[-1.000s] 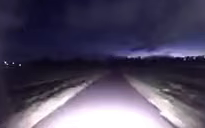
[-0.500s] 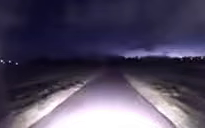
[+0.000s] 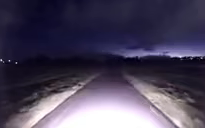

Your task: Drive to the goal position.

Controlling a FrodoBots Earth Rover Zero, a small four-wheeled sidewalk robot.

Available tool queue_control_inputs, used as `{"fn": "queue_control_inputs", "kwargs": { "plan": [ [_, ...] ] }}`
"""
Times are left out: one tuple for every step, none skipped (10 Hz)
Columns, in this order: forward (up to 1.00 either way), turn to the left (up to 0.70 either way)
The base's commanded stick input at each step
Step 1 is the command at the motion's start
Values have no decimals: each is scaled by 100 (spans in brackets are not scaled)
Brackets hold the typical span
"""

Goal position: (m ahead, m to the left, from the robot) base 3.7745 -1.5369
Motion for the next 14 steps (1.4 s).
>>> {"fn": "queue_control_inputs", "kwargs": {
  "plan": [
    [85,0],
    [85,0],
    [85,0],
    [85,0],
    [85,0],
    [85,0],
    [85,0],
    [85,0],
    [85,0],
    [85,0],
    [85,0],
    [85,0],
    [85,0],
    [85,0]
  ]
}}
